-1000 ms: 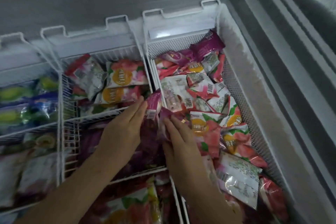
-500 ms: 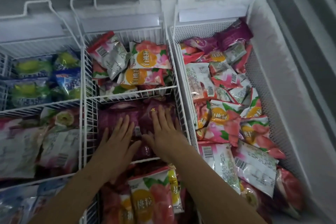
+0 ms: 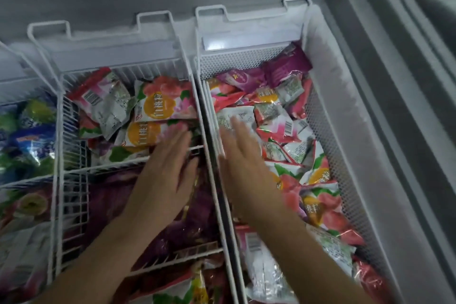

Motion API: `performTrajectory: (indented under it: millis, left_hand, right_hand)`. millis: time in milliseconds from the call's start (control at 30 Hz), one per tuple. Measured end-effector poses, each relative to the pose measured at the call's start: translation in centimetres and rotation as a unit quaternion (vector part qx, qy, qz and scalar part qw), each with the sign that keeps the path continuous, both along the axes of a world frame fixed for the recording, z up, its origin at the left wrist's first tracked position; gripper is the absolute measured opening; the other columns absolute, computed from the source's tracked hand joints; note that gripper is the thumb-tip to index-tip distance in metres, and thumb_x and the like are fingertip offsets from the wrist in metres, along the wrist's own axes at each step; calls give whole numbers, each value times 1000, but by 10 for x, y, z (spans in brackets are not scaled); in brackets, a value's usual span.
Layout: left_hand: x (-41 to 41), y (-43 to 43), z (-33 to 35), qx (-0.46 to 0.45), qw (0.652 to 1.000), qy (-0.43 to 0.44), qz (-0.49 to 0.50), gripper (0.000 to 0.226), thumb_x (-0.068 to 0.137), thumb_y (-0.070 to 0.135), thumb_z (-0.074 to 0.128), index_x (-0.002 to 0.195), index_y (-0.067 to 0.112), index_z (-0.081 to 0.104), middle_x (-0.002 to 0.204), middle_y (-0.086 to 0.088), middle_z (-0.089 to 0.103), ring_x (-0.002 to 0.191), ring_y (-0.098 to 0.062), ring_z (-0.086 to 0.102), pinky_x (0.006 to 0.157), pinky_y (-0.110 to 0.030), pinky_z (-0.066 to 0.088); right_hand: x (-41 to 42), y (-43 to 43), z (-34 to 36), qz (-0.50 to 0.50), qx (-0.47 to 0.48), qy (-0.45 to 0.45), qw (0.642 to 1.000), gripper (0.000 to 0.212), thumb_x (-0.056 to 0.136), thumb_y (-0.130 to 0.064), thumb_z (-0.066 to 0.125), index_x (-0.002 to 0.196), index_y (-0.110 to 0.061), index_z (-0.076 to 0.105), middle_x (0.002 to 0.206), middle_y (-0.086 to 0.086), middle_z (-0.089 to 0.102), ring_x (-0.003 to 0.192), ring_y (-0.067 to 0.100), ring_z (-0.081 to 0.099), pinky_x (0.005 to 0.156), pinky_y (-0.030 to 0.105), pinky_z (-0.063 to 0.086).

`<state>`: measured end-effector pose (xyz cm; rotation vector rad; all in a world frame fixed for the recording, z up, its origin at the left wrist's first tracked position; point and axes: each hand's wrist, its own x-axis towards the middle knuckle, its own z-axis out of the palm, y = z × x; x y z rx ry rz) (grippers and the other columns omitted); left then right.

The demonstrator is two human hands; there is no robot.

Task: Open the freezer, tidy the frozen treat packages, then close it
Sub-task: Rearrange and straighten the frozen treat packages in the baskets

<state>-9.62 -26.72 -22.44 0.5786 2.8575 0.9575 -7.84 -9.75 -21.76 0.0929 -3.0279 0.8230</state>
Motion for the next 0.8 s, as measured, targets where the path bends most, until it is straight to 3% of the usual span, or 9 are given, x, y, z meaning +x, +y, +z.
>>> performTrajectory:
  millis: [67, 133, 200, 300, 367, 433, 567, 667, 800]
  left_hand:
    - [-48, 46, 3, -2, 999, 29, -23, 51, 100, 30, 43, 148, 14, 35, 156, 1, 29, 145, -4, 14, 116, -21, 9]
    - [-97, 86, -3, -41, 995, 60, -67, 50, 99, 20, 49, 146, 8, 37, 155, -6, 33, 145, -17, 22, 119, -33, 17]
    - [-139, 118, -16, -138, 981, 77, -115, 60, 94, 12, 55, 149, 7, 31, 158, -12, 24, 147, -27, 15, 119, -45, 18]
    - [-179, 139, -39, -265, 951, 68, -141, 69, 88, 11, 61, 148, 10, 29, 160, -13, 15, 148, -28, 10, 118, -49, 16]
    - [-190, 142, -52, -284, 945, 77, -140, 62, 87, 16, 64, 142, 9, 39, 155, -15, 27, 144, -28, 21, 116, -49, 22]
    - [-191, 141, -59, -284, 944, 85, -148, 53, 86, 19, 63, 136, 9, 47, 144, -13, 43, 136, -28, 35, 109, -47, 32]
    - [-184, 137, -60, -234, 955, 93, -160, 49, 86, 12, 59, 135, 14, 52, 130, -8, 55, 123, -28, 46, 95, -46, 45]
    - [-168, 126, -48, -183, 965, 98, -162, 50, 83, -2, 54, 131, 11, 58, 126, -12, 61, 119, -29, 51, 97, -45, 42]
    - [-135, 107, -20, -108, 980, 111, -125, 60, 79, -12, 62, 135, 6, 54, 140, -17, 51, 130, -34, 46, 112, -41, 33]
  right_hand:
    - [-41, 49, 1, -48, 57, -22, 997, 57, 93, -2, 52, 147, -8, 35, 159, 14, 18, 147, 30, 16, 118, 38, 11]
    - [-80, 93, -7, -33, 130, -52, 990, 60, 90, -1, 54, 146, -6, 34, 158, 16, 21, 144, 33, 21, 118, 42, 23]
    - [-115, 125, -17, 11, 208, -64, 976, 62, 87, 4, 53, 145, -4, 35, 156, 18, 24, 140, 36, 27, 114, 48, 28]
    - [-153, 148, -27, 61, 300, -62, 950, 66, 88, -1, 55, 148, -8, 30, 159, 16, 16, 145, 34, 17, 117, 51, 20]
    - [-170, 153, -35, 72, 341, -61, 935, 70, 88, -9, 57, 151, -12, 25, 161, 13, 7, 148, 34, 5, 119, 54, 9]
    - [-181, 152, -41, 63, 366, -69, 926, 68, 91, -17, 55, 151, -16, 23, 160, 12, 7, 147, 34, 3, 117, 58, 7]
    - [-183, 149, -37, 40, 400, -73, 913, 50, 90, -17, 51, 139, -16, 42, 144, 16, 36, 135, 32, 28, 105, 57, 25]
    - [-160, 143, -32, 39, 383, -62, 921, 53, 87, -17, 58, 137, -18, 45, 141, 14, 41, 135, 29, 31, 106, 57, 27]
    - [-118, 134, -22, 47, 336, -50, 939, 62, 83, -6, 62, 141, -16, 43, 137, 12, 48, 132, 31, 36, 108, 55, 32]
